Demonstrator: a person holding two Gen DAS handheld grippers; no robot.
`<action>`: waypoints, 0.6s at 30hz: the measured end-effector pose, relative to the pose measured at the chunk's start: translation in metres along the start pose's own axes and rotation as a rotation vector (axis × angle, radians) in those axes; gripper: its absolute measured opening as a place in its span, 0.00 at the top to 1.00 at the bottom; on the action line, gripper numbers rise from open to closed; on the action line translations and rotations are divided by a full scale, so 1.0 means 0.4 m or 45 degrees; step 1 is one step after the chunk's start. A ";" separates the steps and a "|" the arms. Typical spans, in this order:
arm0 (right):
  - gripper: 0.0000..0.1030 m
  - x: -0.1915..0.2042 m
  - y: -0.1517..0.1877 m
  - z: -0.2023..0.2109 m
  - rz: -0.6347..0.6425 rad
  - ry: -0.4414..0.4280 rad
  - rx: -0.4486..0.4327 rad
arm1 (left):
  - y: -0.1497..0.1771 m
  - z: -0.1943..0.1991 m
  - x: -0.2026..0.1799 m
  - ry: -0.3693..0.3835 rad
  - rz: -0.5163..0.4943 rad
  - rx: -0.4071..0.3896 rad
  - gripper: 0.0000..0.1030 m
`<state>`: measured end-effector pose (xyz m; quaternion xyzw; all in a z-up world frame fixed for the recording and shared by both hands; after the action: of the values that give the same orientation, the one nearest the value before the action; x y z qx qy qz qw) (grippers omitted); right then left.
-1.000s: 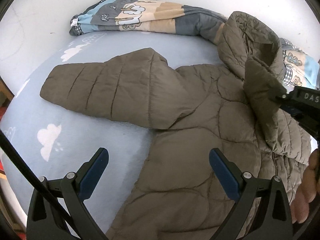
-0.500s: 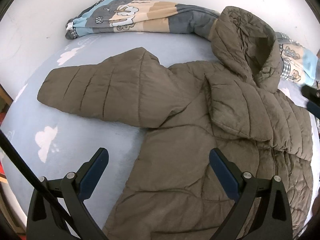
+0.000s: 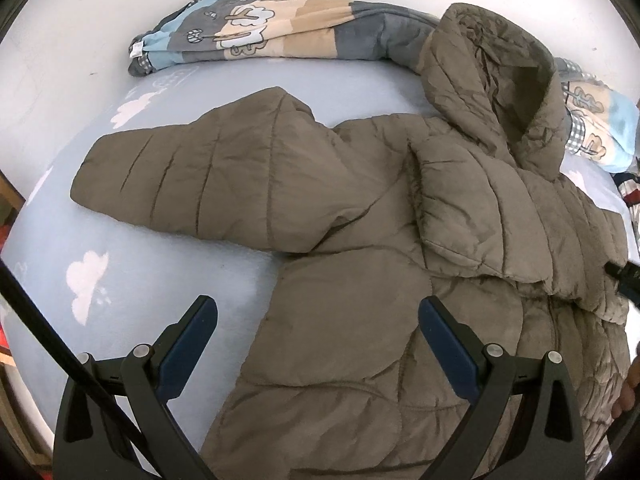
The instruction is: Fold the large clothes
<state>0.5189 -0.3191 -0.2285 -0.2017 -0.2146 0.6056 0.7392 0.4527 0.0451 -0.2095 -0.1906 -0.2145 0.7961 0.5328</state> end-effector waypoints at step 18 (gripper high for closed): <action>0.47 0.337 0.078 0.028 0.346 -0.158 0.016 | -0.003 0.024 0.009 0.026 0.008 -0.006 0.03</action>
<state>0.5108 -0.1806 -0.2269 -0.1865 -0.2269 0.7127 0.6371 0.4474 0.0476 -0.2012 -0.2007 -0.2102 0.7953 0.5320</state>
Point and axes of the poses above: each gripper's, at about its wrist camera, not at the fingertips, and z roughly against the way its jaws point, x to its left, y to its underside, the point moved 8 cm from there along -z, roughly the way its jaws point, and after that the axes turned 9 degrees about z, right-handed, at the moved point
